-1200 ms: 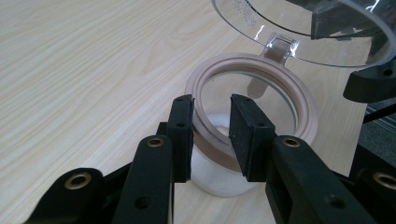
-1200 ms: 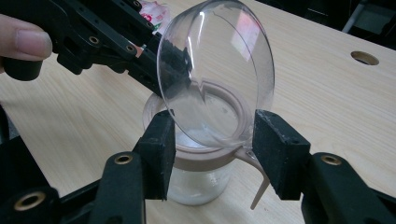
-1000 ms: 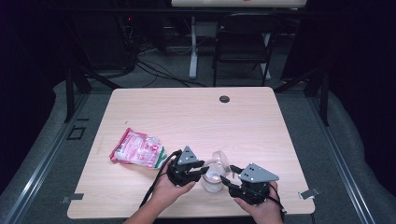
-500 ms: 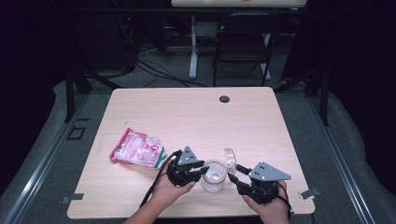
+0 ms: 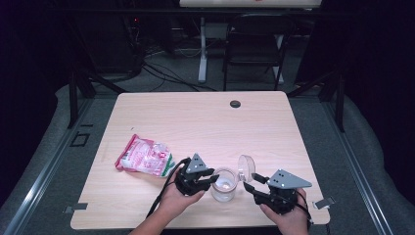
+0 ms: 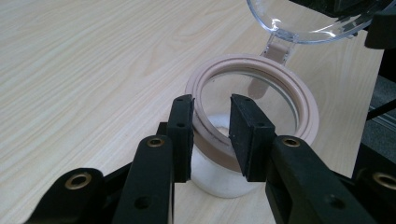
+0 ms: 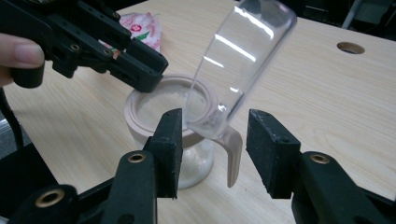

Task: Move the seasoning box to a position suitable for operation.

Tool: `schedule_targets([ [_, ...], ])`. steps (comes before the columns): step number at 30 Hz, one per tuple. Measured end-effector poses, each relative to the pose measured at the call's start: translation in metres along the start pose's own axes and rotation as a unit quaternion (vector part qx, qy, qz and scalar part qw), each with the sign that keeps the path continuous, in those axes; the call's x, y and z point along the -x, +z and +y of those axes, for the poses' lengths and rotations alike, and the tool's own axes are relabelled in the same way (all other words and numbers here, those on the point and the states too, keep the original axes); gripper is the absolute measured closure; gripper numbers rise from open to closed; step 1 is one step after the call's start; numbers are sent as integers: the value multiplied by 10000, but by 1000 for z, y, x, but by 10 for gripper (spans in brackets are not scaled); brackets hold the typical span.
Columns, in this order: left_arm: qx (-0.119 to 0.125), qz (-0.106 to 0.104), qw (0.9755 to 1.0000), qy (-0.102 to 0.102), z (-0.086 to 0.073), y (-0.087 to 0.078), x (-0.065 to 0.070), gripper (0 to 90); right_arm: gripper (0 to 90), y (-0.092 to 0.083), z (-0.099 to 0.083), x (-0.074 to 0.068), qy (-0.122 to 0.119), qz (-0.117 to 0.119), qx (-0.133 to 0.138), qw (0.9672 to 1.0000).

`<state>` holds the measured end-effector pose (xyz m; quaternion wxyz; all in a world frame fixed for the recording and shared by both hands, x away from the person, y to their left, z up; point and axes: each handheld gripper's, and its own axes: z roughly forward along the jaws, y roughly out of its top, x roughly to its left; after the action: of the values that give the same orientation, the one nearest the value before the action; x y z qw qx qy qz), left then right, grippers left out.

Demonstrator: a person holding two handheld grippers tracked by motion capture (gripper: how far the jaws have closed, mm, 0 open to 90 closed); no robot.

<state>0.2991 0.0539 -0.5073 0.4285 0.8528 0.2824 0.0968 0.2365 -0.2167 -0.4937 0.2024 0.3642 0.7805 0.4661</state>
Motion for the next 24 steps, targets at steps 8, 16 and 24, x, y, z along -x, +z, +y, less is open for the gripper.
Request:
schedule_targets([
  [8, 25, -65, 9999, -121, -1, 0, -2, 705, 552, 16, -12, 2, -4, 128, -456, 9989],
  [16, 57, -38, 9999, -116, -2, 1, -1, 703, 575, 31, -22, 10, 240, 35, -622, 9978],
  [24, 79, -48, 9999, -98, -2, -1, 1, 689, 651, 42, -32, 19, 497, -23, -670, 9965],
])
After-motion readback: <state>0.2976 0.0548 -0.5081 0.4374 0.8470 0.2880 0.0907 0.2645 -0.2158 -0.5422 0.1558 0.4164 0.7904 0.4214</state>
